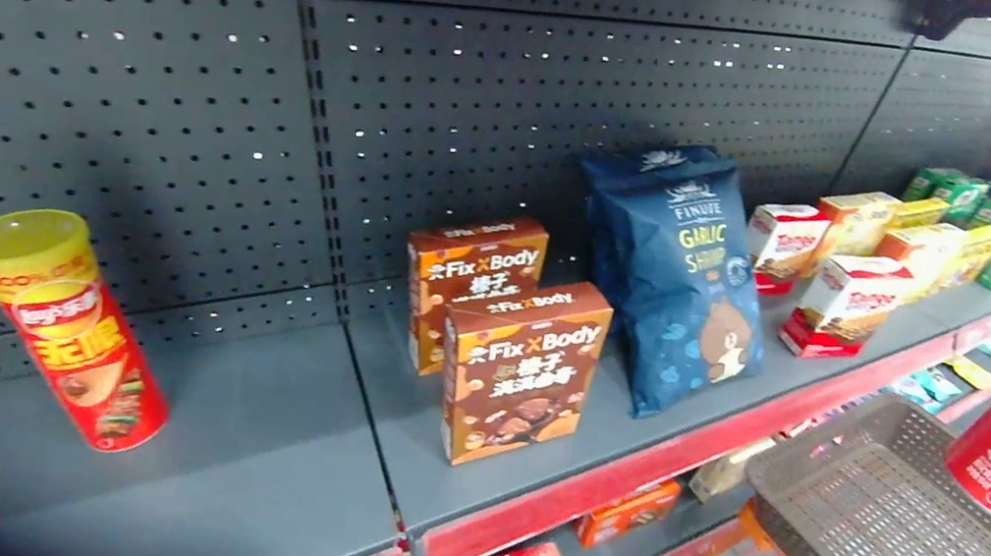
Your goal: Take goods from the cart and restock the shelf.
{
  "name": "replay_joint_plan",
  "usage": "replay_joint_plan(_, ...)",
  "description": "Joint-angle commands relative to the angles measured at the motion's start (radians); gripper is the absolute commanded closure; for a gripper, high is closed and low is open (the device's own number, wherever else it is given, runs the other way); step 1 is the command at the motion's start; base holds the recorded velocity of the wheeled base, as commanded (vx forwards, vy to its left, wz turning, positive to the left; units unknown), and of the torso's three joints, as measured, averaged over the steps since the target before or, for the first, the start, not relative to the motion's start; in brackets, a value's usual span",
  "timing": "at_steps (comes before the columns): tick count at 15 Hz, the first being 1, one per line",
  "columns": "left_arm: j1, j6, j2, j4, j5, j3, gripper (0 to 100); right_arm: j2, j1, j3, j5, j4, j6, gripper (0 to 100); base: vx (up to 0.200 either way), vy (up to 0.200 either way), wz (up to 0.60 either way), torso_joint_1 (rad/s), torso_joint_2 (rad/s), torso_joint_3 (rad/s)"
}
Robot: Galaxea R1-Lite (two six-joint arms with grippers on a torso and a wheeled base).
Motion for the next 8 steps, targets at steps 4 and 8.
replay_joint_plan(4, 0.000, 0.000, 0.001, 0.000, 0.000, 0.000, 100, -0.027, -0.036, 0.014, 0.002, 0.000, -0.007, 100, 0.000, 0.000, 0.60, 0.001, 0.00, 0.001)
replay_joint_plan(8, 0.000, 0.000, 0.001, 0.000, 0.000, 0.000, 100, -0.105, -0.151, 0.023, 0.001, 0.037, -0.074, 100, 0.000, 0.000, 0.15, 0.001, 0.00, -0.001)
